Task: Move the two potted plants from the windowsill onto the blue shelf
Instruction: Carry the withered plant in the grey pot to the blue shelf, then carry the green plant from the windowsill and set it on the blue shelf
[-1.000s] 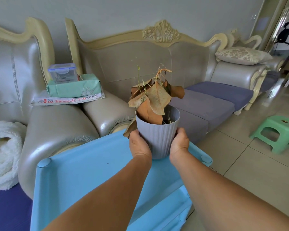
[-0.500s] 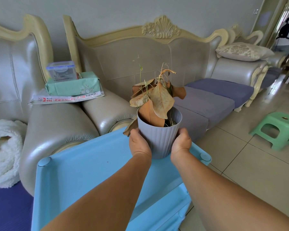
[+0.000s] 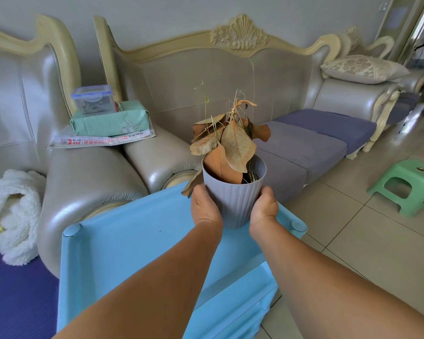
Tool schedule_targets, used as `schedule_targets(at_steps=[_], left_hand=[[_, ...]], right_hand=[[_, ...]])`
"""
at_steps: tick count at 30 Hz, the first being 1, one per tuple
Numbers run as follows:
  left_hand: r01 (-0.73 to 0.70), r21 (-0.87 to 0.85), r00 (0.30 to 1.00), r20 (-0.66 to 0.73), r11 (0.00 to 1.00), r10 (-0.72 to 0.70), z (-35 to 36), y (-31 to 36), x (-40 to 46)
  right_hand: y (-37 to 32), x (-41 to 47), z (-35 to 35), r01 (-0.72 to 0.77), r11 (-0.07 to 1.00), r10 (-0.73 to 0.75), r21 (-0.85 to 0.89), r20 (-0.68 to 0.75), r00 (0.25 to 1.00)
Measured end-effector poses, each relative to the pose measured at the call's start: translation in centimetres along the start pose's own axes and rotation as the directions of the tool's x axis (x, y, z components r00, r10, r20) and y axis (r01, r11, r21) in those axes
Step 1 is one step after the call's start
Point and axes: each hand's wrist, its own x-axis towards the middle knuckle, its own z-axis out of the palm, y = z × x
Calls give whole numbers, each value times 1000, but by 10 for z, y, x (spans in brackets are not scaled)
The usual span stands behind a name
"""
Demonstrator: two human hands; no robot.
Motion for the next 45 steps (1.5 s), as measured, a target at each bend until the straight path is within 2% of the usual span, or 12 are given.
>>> schedule_targets(at_steps=[6,15,21,27,30,33,39,45], left_hand=[[7,23,1000,-25,1000,-6,-2,13,-13],[24,34,993,-118,999,-20,-8,75,-71],[56,24,988,-145,998,-52,-17,137,-123],[16,-36,992,-124,999,-20,-42,208,-150],[-38,-121,993,-113,992,25,-81,250,-159],[-130,-120,974,-200,984,104,-136,290,-169],[-244,-110,906,-381,964,186,-288,361,-202],[-363,-69,789,-553,929,268,-448,413,-254]], right_hand=[[-13,-14,-5,-8,1000,8,19,22,1000],[-64,-74,-14,53,977,-80,-205,-126,989],[-108,-150,3,41,940,-93,-339,-137,986],[-148,-221,68,19,948,10,-316,91,996],[-161,-259,109,66,952,-2,-300,211,978],[-162,-300,150,112,957,-24,-268,309,951],[-133,-432,232,109,959,44,-261,519,854],[-86,-593,297,82,964,135,-254,731,669]])
